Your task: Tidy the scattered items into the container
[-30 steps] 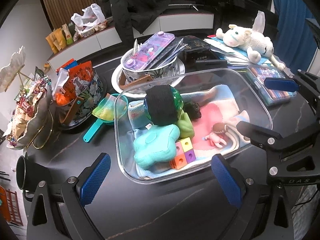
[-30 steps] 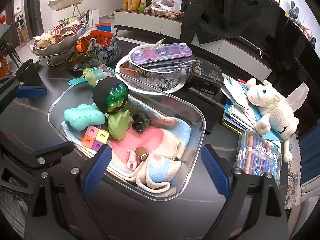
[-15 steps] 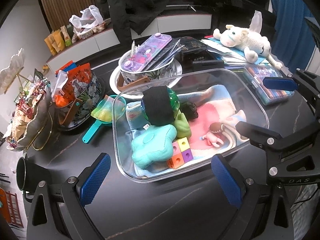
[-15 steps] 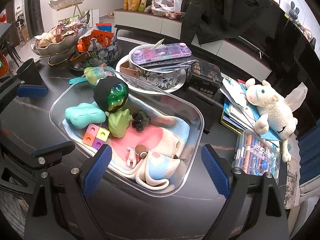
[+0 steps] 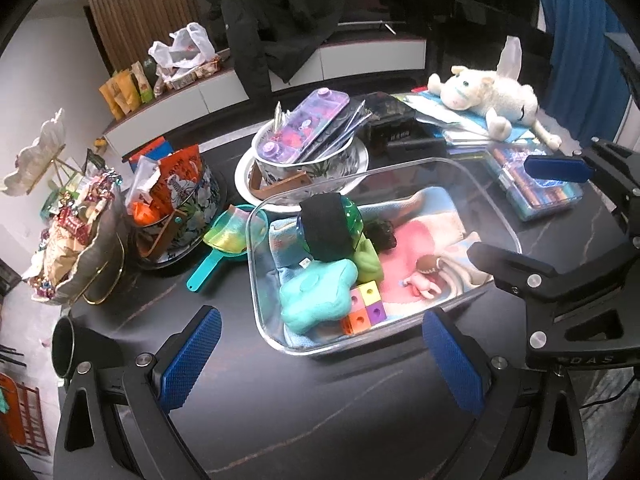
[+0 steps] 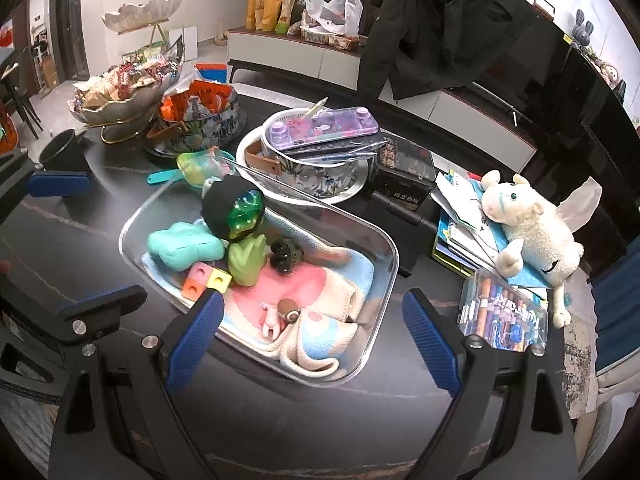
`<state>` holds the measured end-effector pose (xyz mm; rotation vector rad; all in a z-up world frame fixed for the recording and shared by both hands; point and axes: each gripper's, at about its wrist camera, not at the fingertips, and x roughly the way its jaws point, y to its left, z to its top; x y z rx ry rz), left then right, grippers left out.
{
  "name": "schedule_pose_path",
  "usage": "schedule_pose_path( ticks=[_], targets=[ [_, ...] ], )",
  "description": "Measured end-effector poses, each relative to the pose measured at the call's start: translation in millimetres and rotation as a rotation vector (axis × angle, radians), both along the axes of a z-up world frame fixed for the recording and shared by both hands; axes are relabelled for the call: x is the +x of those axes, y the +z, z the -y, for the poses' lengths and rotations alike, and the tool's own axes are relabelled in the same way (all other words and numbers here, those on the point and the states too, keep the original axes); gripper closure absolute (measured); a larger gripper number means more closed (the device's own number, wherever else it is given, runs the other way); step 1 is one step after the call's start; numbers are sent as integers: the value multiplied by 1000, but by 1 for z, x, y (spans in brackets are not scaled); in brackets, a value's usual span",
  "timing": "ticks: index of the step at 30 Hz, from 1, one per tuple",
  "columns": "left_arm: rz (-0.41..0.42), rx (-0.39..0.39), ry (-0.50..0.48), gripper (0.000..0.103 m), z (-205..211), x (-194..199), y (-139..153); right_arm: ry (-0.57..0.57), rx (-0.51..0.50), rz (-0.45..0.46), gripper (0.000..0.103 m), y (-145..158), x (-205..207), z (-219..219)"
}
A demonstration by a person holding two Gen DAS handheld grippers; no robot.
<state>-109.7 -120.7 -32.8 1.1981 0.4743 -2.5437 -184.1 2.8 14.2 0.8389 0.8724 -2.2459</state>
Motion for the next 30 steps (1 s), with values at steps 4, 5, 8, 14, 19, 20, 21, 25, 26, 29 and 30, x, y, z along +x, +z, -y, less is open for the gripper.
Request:
schedule_pose_path(
  ticks=[4,5,8,14,19,20,21,25,26,29,30],
  targets=[
    [1,17,4,3,-5,10,-1,0,-9,23,14,-2,9,-4],
    [2,22,6,4,-6,12,-2,-2,-11,27,14,-3,11,-6],
    [4,34,15,4,-13,19,-4,-6,-19,40,14,-6,16,-12],
    [7,19,41,3,-26,31,-6,-14,-24,52,14,-12,28,-21],
    [2,12,53,3,-36,42,-8,-25,-32,46,14,-17,38,-30],
    [1,8,56,3,-38,44,-8,-28,-35,39,14,-17,40,-32],
    [1,3,59,3,-40,45,-8,-30,-37,32,14,-18,43,-34],
    [2,-15,66,3,-50,52,-9,-40,-44,37,14,-23,50,-41],
    [2,-15,66,3,-53,54,-9,-41,-47,42,14,-25,52,-43],
    [1,-8,65,3,-59,59,-11,-45,-49,50,14,-28,56,-48],
    [1,-6,65,3,-61,61,-12,-47,-48,51,14,-29,58,-49]
  ],
)
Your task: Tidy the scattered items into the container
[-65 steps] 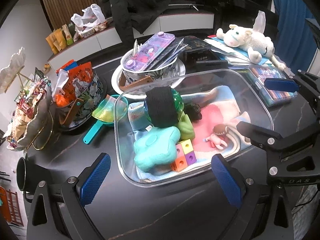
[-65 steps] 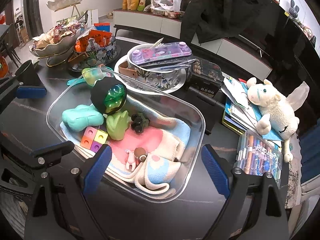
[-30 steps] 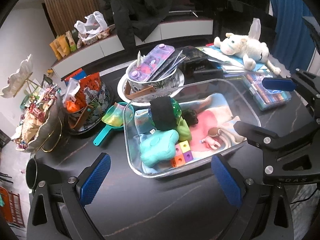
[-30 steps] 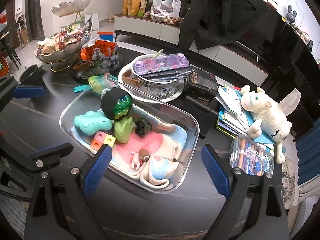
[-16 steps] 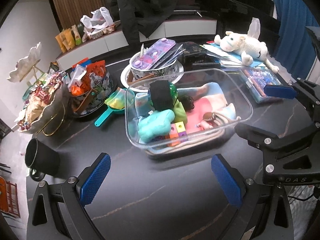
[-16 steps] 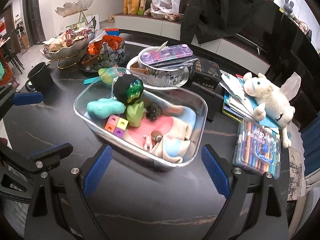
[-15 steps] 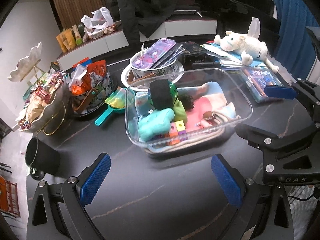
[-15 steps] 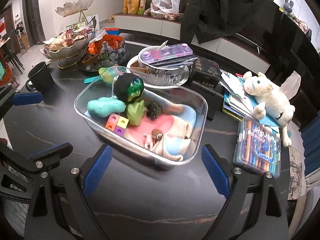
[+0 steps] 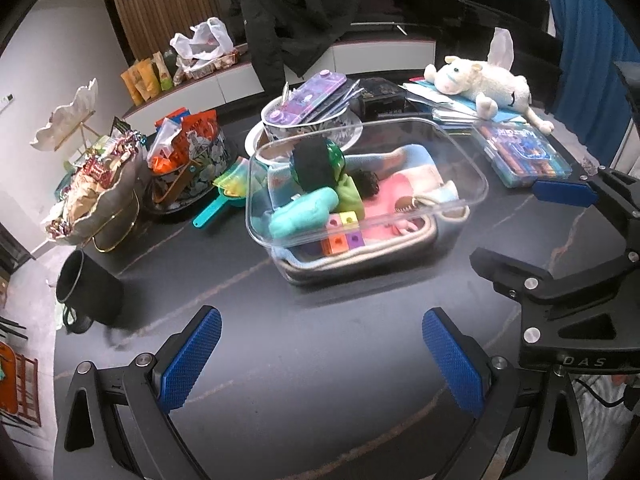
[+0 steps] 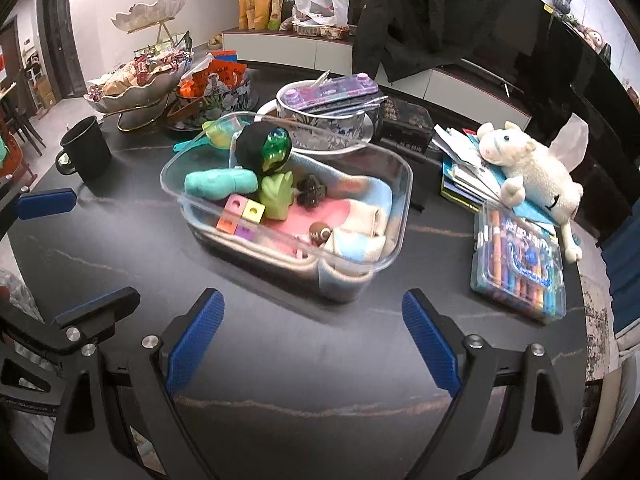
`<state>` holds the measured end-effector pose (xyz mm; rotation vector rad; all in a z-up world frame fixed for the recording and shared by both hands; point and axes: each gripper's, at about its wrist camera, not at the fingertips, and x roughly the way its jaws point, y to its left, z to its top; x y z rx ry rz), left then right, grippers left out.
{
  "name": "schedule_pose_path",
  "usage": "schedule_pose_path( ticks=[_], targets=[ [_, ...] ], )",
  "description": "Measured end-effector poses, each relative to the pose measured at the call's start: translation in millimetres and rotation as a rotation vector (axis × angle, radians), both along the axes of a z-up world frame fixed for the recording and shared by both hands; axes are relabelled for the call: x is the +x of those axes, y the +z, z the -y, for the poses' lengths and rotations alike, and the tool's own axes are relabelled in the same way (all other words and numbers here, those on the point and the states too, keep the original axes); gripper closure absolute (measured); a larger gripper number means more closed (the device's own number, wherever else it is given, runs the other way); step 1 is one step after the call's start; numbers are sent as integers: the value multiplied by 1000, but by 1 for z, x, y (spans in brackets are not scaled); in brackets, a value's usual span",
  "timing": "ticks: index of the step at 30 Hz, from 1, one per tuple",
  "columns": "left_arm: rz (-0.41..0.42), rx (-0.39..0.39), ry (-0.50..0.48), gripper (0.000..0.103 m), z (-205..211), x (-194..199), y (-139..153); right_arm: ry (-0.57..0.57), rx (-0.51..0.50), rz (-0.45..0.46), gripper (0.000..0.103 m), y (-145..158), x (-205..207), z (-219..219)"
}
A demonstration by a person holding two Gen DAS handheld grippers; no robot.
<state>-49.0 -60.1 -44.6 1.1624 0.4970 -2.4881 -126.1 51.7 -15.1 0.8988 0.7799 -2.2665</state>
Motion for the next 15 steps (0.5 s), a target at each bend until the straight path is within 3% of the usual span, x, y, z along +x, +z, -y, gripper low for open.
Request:
schedule_pose_path(
  ticks=[15],
  targets=[
    [-30,28,16,3,-16,22,-6,-16,-15,-10,14,-5,23,-15]
  ],
)
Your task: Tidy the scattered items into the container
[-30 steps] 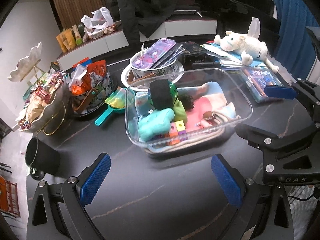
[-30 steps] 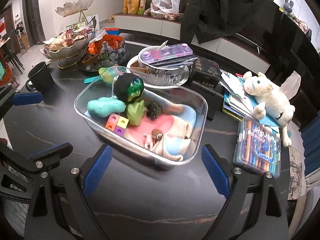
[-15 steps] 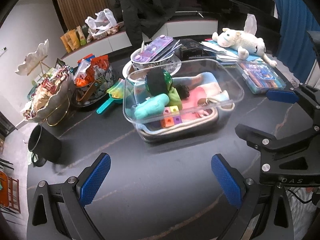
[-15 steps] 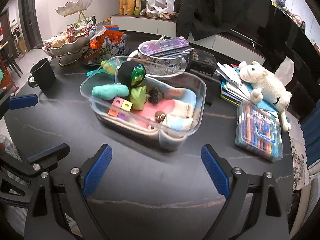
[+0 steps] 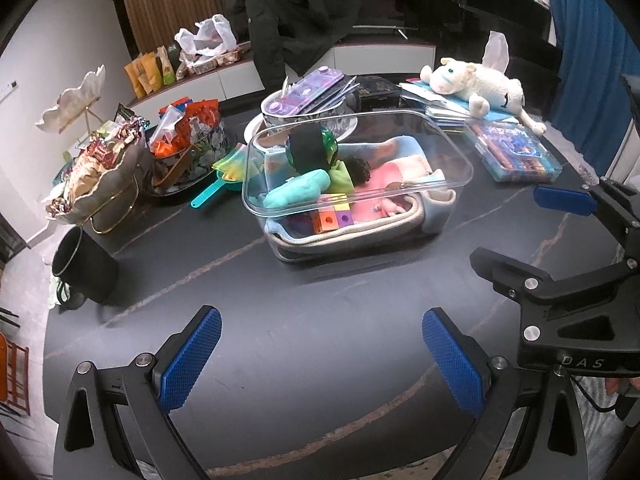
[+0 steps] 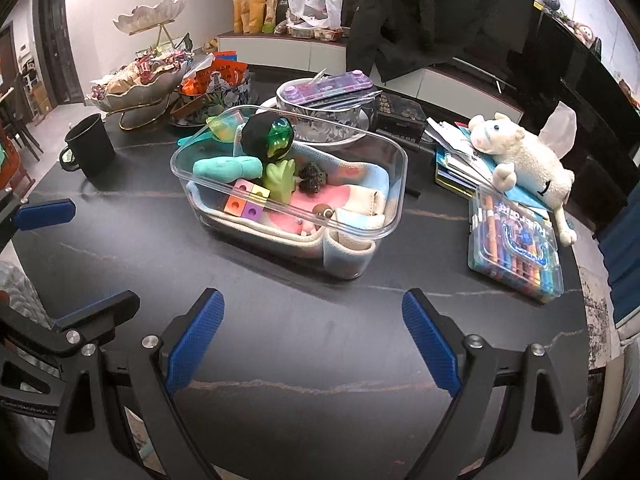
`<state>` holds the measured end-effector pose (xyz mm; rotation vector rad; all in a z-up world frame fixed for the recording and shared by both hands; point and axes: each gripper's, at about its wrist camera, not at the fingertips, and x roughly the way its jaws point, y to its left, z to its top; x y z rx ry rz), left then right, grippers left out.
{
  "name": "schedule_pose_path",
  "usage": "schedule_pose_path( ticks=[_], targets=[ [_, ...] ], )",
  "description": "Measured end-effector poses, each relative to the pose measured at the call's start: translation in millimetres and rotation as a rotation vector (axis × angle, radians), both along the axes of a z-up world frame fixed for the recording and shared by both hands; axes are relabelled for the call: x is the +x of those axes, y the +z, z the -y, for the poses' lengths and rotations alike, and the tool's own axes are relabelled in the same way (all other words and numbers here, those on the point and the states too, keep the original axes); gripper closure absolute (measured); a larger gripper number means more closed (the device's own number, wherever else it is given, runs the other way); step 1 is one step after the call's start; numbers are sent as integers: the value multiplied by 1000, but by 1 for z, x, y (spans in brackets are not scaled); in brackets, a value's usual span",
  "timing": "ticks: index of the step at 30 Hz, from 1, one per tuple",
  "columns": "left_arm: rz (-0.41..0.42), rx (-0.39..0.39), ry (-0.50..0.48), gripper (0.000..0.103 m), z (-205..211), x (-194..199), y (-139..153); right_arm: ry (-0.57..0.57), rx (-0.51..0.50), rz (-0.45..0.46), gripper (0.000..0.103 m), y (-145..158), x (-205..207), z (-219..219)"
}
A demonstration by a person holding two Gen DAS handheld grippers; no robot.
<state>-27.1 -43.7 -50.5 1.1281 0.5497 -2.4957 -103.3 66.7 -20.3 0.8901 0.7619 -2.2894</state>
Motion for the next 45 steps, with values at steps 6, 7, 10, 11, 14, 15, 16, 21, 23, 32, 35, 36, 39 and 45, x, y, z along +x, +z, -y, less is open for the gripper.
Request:
schedule_pose_path(
  ticks=[6,7,10,11,14,15,16,21,23,32,35,36,39,45],
  targets=[
    [2,22,-1,3,-3,2,-7,-10,8,-1,14,-5,4,-3],
    [1,26,0,3,-4,2,-7,-11,7,-1,14,-6,4,-4],
    [-1,37,6,3,-4,3,-9,-14,6,-1,14,-6,5,-5],
    [-2,42,8,3,-4,3,-9,-14,5,-1,14,-6,5,-5],
    [-2,61,12,3,-3,4,-11,-15,6,-7,14,-6,6,-5],
    [-2,66,14,3,-3,4,-11,-14,7,-9,14,-6,6,-5],
    [-1,71,14,3,-3,3,-12,-15,9,-11,14,-6,6,-5],
    [4,87,17,3,-3,2,-15,-17,18,-17,14,-7,5,-5],
    [1,85,16,3,-3,2,-16,-18,18,-16,14,-7,4,-6],
    [-13,68,24,3,-3,1,-17,-27,-4,-23,14,-9,3,-8],
    [-31,70,35,3,-1,2,-16,-33,-27,-31,14,-7,2,-10],
    [-35,66,37,3,-1,2,-16,-34,-29,-31,14,-8,2,-10],
    [-41,47,41,3,-2,1,-15,-36,-28,-32,14,-8,1,-9],
    [-55,16,45,3,-5,0,-15,-44,-25,-44,14,-9,1,-11]
  ],
)
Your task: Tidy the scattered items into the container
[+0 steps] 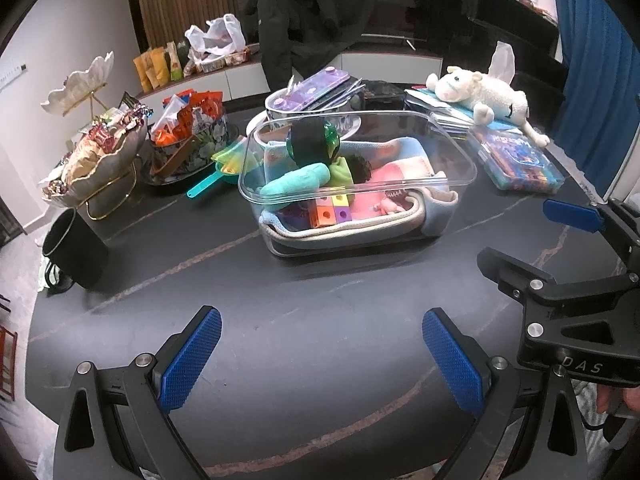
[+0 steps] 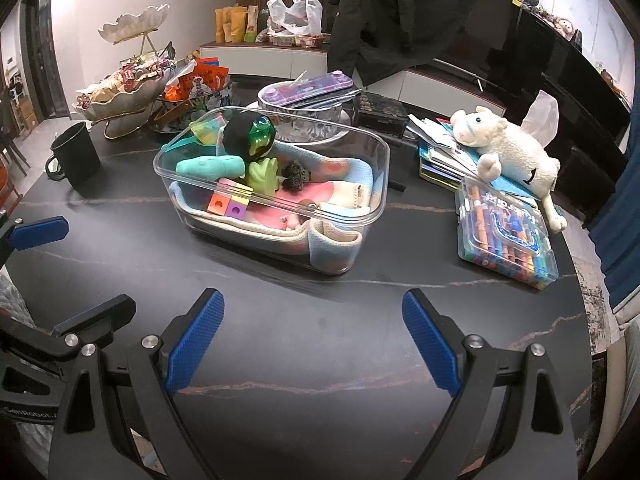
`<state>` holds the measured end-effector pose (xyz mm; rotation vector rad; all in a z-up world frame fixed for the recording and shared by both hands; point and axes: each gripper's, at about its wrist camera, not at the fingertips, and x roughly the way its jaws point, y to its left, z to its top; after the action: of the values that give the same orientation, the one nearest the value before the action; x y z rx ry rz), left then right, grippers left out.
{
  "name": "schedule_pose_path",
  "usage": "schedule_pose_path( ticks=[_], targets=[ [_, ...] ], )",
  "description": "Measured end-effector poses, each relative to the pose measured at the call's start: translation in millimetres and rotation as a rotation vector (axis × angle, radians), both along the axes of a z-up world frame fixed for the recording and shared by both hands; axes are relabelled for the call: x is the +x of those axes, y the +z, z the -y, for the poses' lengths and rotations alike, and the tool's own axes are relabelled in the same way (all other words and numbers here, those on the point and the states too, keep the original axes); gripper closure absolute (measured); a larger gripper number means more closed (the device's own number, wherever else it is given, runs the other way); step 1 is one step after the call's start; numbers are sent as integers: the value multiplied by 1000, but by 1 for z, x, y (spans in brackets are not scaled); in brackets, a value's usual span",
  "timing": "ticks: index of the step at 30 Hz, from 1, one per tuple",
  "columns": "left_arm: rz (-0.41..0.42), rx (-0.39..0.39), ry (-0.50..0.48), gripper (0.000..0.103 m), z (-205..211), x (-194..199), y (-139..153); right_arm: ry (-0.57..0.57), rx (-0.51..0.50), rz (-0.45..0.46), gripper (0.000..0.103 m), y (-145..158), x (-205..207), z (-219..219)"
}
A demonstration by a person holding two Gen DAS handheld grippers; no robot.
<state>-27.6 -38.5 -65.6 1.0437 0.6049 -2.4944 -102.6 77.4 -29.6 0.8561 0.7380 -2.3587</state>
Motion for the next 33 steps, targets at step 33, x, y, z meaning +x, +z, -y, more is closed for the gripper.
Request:
schedule_pose_path(
  ticks=[33],
  targets=[
    [6,-8,34,3,-7,7,-16,-34,-66,-1,10,-4,12,-30]
  ],
)
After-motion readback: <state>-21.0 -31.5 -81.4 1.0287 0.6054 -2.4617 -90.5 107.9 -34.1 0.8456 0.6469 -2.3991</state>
